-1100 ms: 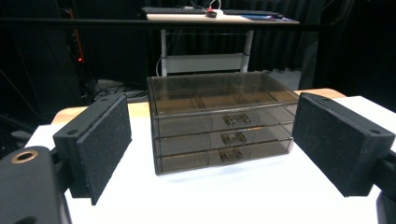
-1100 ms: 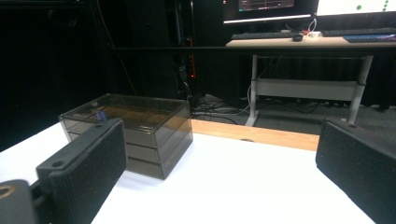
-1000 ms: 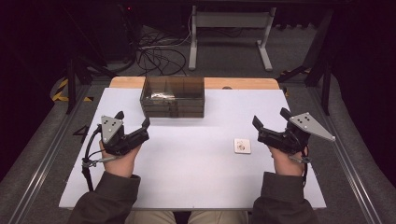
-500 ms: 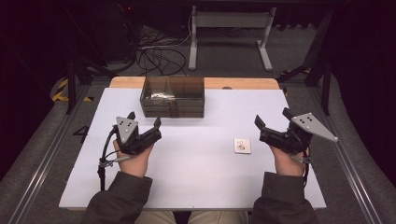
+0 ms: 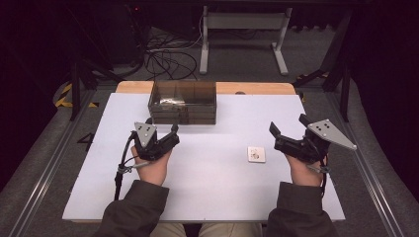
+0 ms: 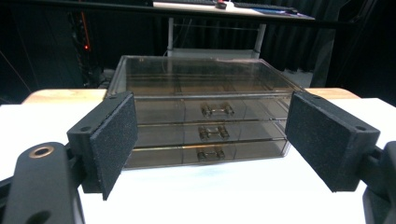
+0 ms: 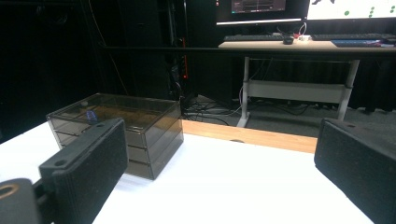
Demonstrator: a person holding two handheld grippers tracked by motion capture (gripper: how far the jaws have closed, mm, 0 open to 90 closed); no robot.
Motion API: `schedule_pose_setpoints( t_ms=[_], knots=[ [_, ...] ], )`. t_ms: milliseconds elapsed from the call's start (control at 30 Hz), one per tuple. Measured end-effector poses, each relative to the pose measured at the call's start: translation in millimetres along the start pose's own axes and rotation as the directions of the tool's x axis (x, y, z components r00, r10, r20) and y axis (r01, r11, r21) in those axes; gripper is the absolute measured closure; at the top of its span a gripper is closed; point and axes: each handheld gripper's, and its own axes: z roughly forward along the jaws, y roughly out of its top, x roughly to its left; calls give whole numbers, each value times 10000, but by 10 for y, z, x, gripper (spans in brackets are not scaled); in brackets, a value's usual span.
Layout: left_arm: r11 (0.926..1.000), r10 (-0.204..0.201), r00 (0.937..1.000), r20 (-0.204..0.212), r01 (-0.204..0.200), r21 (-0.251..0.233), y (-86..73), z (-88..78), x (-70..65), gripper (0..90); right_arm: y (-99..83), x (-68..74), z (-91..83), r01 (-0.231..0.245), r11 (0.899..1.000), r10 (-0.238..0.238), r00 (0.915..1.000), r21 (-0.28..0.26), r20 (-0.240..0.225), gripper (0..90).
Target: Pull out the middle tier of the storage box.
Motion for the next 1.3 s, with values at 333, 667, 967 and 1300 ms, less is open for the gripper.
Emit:
schedule_pose_setpoints(
  t_ms=[333, 667, 967, 1300],
  knots=[
    [10000, 86, 9997, -216, -86, 5, -77, 151, -101, 202, 3, -12, -2, 103, 9999, -103, 9999, -7, -4, 34],
    [9999, 40, 9990, -454, -34, 137, -146, 290, -154, 226, 5, -17, -3, 29, 10000, -29, 10000, -32, 27, 35],
    [9997, 58, 9983, -574, -43, 256, -212, 430, -205, 259, 7, -26, -5, 3, 10000, -3, 10000, -66, 41, 35],
    [9988, 234, 9979, -606, -208, 445, -292, 576, -258, 296, 7, -41, -4, 42, 9999, -42, 10000, -113, 42, 35]
  ],
)
